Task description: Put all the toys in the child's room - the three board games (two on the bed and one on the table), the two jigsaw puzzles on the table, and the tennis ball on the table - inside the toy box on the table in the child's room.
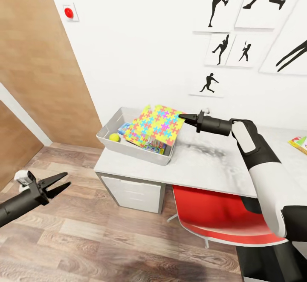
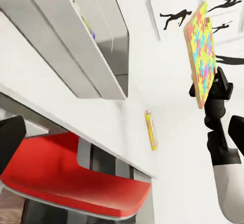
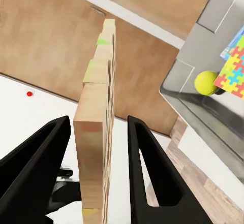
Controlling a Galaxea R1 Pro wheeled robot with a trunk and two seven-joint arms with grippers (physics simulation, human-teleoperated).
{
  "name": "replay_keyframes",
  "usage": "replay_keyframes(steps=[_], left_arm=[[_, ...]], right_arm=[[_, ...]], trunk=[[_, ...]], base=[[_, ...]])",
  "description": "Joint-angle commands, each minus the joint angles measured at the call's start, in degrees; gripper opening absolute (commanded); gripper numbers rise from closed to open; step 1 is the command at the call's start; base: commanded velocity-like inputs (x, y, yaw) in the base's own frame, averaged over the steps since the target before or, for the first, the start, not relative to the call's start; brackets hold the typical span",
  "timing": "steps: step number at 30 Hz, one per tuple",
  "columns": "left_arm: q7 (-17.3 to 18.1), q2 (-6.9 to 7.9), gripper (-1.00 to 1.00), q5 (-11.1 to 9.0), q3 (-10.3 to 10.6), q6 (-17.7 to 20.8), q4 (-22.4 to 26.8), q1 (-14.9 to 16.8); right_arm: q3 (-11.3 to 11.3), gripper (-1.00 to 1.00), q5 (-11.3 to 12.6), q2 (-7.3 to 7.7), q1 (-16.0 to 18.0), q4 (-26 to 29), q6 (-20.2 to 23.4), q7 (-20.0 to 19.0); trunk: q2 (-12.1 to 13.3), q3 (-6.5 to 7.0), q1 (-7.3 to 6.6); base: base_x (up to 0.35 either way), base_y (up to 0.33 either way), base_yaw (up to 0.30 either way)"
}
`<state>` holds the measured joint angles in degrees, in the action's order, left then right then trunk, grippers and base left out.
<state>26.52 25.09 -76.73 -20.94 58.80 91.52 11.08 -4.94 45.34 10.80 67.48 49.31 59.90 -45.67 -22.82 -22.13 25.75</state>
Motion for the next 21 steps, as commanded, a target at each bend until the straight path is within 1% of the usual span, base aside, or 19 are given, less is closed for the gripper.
replay_keyframes(steps=[1, 6, 7, 9, 10, 13, 14, 16, 17, 20, 21], left_arm=[[0.34, 0.01, 1.00, 0.21, -0.09, 0.27, -0.01, 0.00], [1.34, 0.98, 1.00, 0.23, -4.43, 0.22, -0.31, -6.08], [1.34, 0.98, 1.00, 0.23, -4.43, 0.22, -0.31, -6.08], [1.53, 1.13, 1.00, 0.21, -6.28, 0.20, -0.37, -8.06], [1.53, 1.13, 1.00, 0.21, -6.28, 0.20, -0.37, -8.06], [1.74, 1.25, 1.00, 0.25, -9.07, 0.23, -0.44, -10.50], [1.74, 1.25, 1.00, 0.25, -9.07, 0.23, -0.44, -10.50], [1.80, 1.29, 1.00, 0.30, -10.41, 0.24, -0.45, -11.67], [1.80, 1.29, 1.00, 0.30, -10.41, 0.24, -0.45, -11.67], [1.78, 1.30, 1.00, 0.37, -11.58, 0.23, -0.49, -12.76], [1.78, 1.30, 1.00, 0.37, -11.58, 0.23, -0.49, -12.76]], right_arm=[[-0.10, -1.00, -0.19, 0.04, 0.06, -0.03, 0.10, -0.30], [-0.12, -1.00, -0.23, 0.02, 0.45, -0.06, 0.10, -0.30], [-0.12, -1.00, -0.23, 0.02, 0.45, -0.06, 0.10, -0.30], [-0.14, -1.00, -0.24, 0.02, 0.52, -0.04, 0.10, -0.30], [-0.14, -1.00, -0.24, 0.02, 0.52, -0.04, 0.10, -0.30], [-0.15, -1.00, -0.25, 0.01, 0.62, 0.01, 0.10, -0.30], [-0.15, -1.00, -0.25, 0.01, 0.62, 0.01, 0.10, -0.30], [-0.17, -1.00, -0.25, 0.01, 0.64, 0.04, 0.10, -0.29], [-0.17, -1.00, -0.25, 0.01, 0.64, 0.04, 0.10, -0.29], [-0.31, -1.00, -0.28, -0.05, 0.61, 0.03, 0.10, -0.29], [-0.31, -1.00, -0.28, -0.05, 0.61, 0.03, 0.10, -0.29]], trunk=[[-0.09, -0.09, 0.04], [-0.09, -0.09, 0.04], [-0.09, -0.09, 0.04], [-0.09, -0.09, 0.04], [-0.09, -0.09, 0.04], [-0.09, -0.09, 0.04], [-0.09, -0.09, 0.04], [-0.09, -0.09, 0.04], [-0.09, -0.09, 0.04], [-0.09, -0.09, 0.04], [-0.09, -0.09, 0.04]], base=[[0.000, 0.000, 0.002], [0.000, 0.000, 0.000], [0.000, 0.000, 0.000], [0.000, 0.000, 0.000], [0.000, 0.000, 0.000], [0.000, 0.000, 0.000], [0.000, 0.000, 0.000], [0.000, 0.000, 0.000], [0.000, 0.000, 0.000], [0.023, 0.029, 0.000], [0.042, 0.054, 0.000]])
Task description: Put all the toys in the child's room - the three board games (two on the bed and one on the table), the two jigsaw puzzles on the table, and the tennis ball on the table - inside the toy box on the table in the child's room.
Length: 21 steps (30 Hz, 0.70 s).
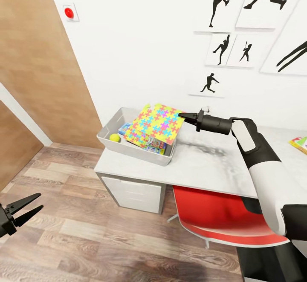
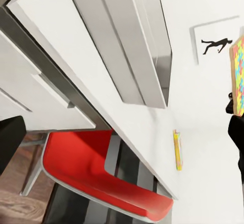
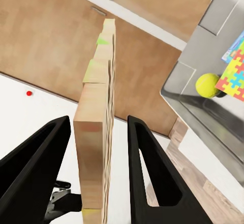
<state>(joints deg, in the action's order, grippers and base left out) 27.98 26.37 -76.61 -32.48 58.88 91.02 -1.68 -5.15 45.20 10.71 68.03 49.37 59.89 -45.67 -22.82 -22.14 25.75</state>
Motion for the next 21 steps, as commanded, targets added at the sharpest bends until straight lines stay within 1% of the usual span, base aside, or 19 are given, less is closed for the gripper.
replay_keyframes(steps=[1, 4, 9, 21], left_arm=[[0.31, 0.01, 1.00, 0.26, -0.28, 0.14, 0.00, -0.23], [0.21, 0.00, 1.00, 0.32, -0.77, 0.12, -0.07, -0.71], [0.14, -0.02, 1.00, 0.36, -1.01, 0.11, -0.19, -0.96], [-0.03, -0.06, 1.00, 0.40, -1.13, 0.07, -0.37, -1.20]], right_arm=[[-0.21, -1.00, -0.15, 0.01, 0.03, -0.03, 0.11, -0.29], [-0.55, -1.00, -0.13, -0.07, -0.12, -0.09, 0.11, -0.29], [-0.80, -1.00, -0.12, -0.17, -0.34, -0.16, 0.11, -0.29], [-1.12, -1.00, -0.17, -0.39, -0.70, -1.35, 0.11, -0.23]], trunk=[[-0.10, -0.08, 0.04], [-0.10, -0.08, 0.04], [-0.10, -0.08, 0.04], [-0.10, -0.08, 0.04]], base=[[0.064, 0.084, 0.000], [0.104, 0.141, 0.000], [0.133, 0.202, 0.000], [0.121, 0.278, 0.000]])
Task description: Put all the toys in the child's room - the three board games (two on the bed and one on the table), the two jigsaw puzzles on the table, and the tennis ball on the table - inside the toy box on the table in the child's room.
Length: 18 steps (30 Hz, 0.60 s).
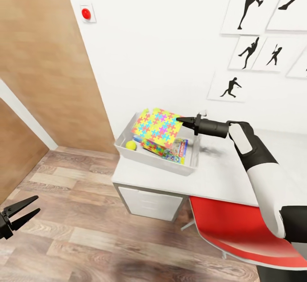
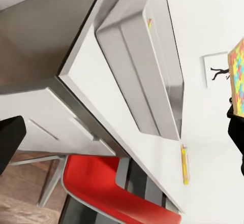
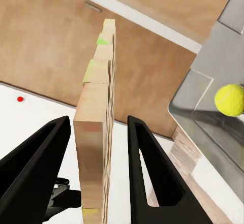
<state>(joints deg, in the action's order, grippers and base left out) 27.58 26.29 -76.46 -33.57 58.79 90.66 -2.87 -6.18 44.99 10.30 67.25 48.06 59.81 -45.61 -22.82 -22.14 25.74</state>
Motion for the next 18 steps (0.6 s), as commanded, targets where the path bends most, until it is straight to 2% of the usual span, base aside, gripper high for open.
replay_keyframes(steps=[1, 10, 18], left_arm=[[0.36, 0.02, 1.00, 0.25, -0.04, 0.15, -0.01, 0.00], [0.31, -0.36, 1.00, 1.70, 0.14, 0.04, -0.04, 0.01], [0.25, -0.60, 1.00, 2.83, 0.30, 0.00, -0.09, 0.05]], right_arm=[[-0.09, -1.00, 0.03, 0.02, 0.07, -0.04, 0.19, -0.29], [-0.07, -1.00, -0.34, -0.05, 0.51, -3.18, 0.19, 1.30], [-0.09, -1.00, -0.47, 0.28, 0.70, -4.40, 0.19, 1.90]], trunk=[[-0.10, -0.08, 0.04], [-0.10, -0.08, 0.04], [-0.10, -0.08, 0.04]], base=[[0.111, 0.300, 0.000], [0.113, 0.280, 0.000], [0.049, 0.097, 0.000]])
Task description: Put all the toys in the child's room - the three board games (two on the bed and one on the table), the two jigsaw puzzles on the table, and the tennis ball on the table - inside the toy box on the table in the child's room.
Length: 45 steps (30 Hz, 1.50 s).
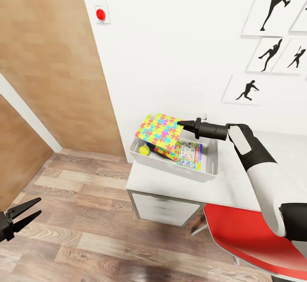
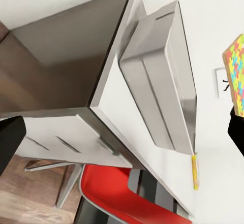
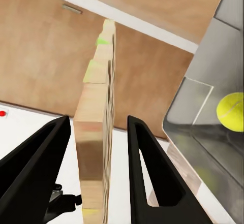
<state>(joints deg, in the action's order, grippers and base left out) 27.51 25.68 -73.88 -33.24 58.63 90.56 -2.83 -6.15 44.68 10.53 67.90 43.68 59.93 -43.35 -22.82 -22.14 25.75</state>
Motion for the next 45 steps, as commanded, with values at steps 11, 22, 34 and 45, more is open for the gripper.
replay_keyframes(steps=[11, 22, 34, 45], left_arm=[[0.28, -0.20, 1.00, 0.60, 0.01, 0.11, -0.20, 0.02], [0.22, -0.79, 1.00, 0.73, 0.02, 0.07, -0.35, 0.02], [0.02, -0.97, 1.00, 0.76, 0.20, 0.00, -0.86, 0.02], [0.01, -0.98, 1.00, 0.76, 0.72, -0.09, -0.91, 0.02]], right_arm=[[-0.10, -1.00, -1.34, 0.28, 0.30, -1.86, 0.07, -0.18], [0.04, -1.00, -4.09, 0.86, 0.40, -2.24, 0.07, -0.36], [-0.22, -1.00, -4.52, 2.99, -0.07, -2.00, 0.07, -0.71], [-1.59, -1.00, -4.65, 3.41, -0.28, -2.02, 0.07, -0.76]], trunk=[[-0.10, -0.08, 0.04], [-0.10, -0.08, 0.04], [-0.10, -0.08, 0.04], [-0.10, -0.08, 0.04]], base=[[0.011, 0.022, 0.000], [0.002, 0.003, 0.000], [0.000, 0.000, 0.000], [0.000, 0.000, 0.000]])
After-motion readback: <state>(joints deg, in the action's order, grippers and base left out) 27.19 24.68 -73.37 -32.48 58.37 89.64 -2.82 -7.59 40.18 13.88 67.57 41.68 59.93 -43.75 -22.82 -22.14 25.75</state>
